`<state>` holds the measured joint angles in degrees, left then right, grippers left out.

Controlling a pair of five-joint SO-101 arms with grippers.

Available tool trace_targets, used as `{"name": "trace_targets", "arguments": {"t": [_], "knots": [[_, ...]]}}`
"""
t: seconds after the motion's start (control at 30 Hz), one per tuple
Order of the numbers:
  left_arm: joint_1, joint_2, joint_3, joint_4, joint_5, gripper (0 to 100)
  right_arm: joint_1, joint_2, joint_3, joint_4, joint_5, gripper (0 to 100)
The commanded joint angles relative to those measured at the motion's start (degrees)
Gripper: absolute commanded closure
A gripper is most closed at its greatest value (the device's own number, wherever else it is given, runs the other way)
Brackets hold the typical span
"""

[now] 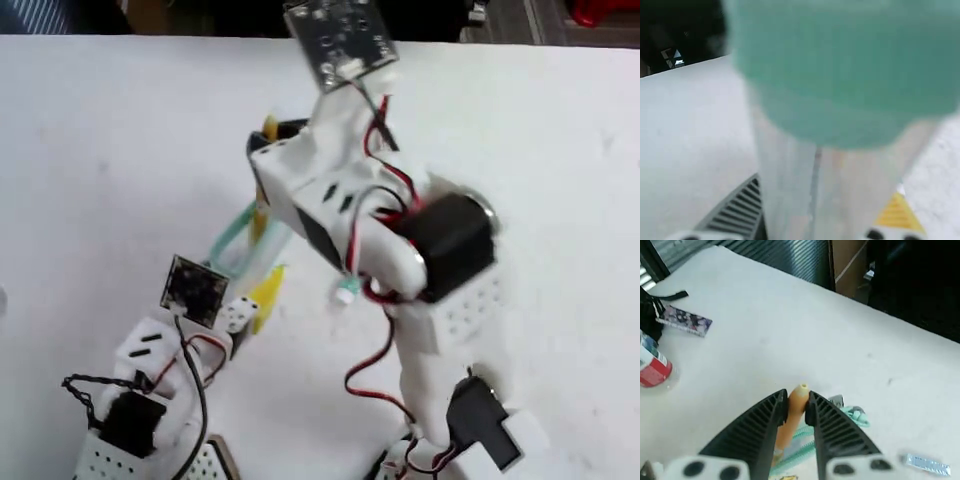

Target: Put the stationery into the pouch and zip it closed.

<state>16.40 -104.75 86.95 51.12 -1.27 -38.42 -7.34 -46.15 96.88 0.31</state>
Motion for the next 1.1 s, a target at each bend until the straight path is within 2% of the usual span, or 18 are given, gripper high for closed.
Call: {"name": "trace_targets", "arguments": {"t": [0.0, 0.13, 0.5, 0.57, 0.7, 0.77, 1.07], "knots": [[-0.75, -0.04, -0.97, 0.09, 0.0, 77, 0.31, -1.36, 6.07, 1.19, 4.57, 98.2], [-0.84, -0.04, -0.97, 0.09, 0.0, 77, 0.31, -1.71, 10.73, 0.75, 5.27, 98.2], [-0.84, -0.04, -0.97, 0.09, 0.0, 77, 0.31, -1.71, 10.64, 0.04, 5.71, 97.8], [-0.84, -0.04, -0.97, 0.09, 0.0, 77, 0.4, -1.71, 10.73, 0.4, 5.71, 93.0], [-0.66, -0.04, -0.97, 0.09, 0.0, 77, 0.66, -1.8, 10.99, 0.4, 5.71, 72.1], [-0.66, -0.04, -0.97, 0.09, 0.0, 77, 0.4, -1.8, 10.99, 0.4, 5.71, 67.3], [-0.84, -0.04, -0.97, 0.09, 0.0, 77, 0.66, -2.68, 6.59, 0.31, 5.8, 75.4]]}}
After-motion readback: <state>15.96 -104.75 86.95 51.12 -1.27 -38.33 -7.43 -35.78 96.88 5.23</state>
